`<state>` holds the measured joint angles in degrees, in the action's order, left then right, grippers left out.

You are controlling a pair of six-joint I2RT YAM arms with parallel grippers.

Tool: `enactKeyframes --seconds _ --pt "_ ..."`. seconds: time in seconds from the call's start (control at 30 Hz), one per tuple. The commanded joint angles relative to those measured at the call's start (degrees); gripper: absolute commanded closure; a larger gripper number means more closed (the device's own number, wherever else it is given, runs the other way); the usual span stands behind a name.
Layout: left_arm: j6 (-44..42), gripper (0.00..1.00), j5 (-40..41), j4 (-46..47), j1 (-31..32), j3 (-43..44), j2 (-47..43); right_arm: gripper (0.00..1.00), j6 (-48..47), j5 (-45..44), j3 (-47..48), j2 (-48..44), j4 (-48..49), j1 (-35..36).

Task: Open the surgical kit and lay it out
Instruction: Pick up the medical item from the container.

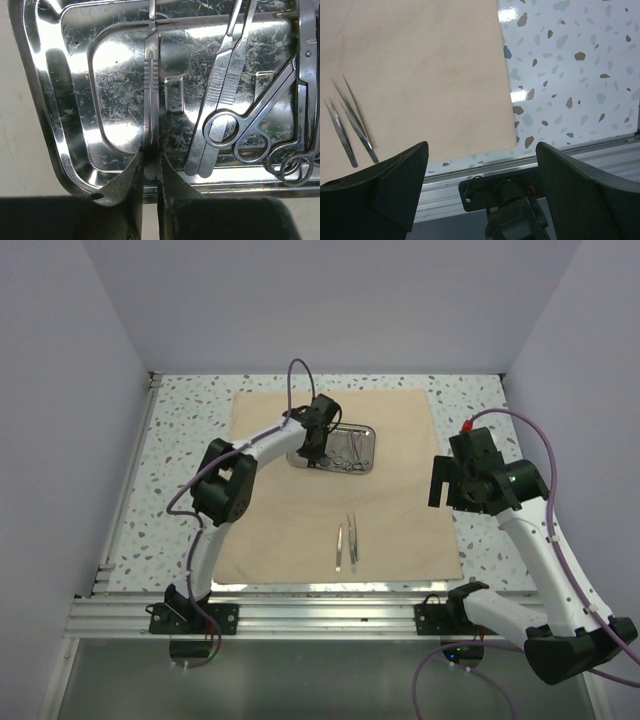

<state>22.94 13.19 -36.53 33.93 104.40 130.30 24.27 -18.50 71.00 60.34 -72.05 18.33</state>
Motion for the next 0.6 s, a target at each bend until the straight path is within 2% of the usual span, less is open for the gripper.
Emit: enactKeyframes --seconds 0.0,0.17,0.33,0.43,0.57 --pt "-0.26 1.00 -0.27 -3.45 0.34 4.40 1.63 0.07 -1.24 0.04 0.01 -1.54 1.56 0.04" --pt "0.17 1.00 0.78 -7.49 0.34 12.30 -0.92 0.07 -1.42 1.18 -0.25 -2.15 2.18 0.13" --pt "1.05 1.00 1.75 -9.25 0.34 12.58 -6.37 0.07 -1.68 3.12 -0.51 -3.03 2.71 0.13" --pt "2.02 1.00 2.63 -9.96 0.43 9.34 -10.58 0.07 -1.95 4.26 -0.95 -3.64 2.97 0.04" --pt "5.27 1.00 3.33 -8.91 1.39 -4.62 -21.98 0.07 -1.95 5.67 -1.74 -4.44 2.97 0.13"
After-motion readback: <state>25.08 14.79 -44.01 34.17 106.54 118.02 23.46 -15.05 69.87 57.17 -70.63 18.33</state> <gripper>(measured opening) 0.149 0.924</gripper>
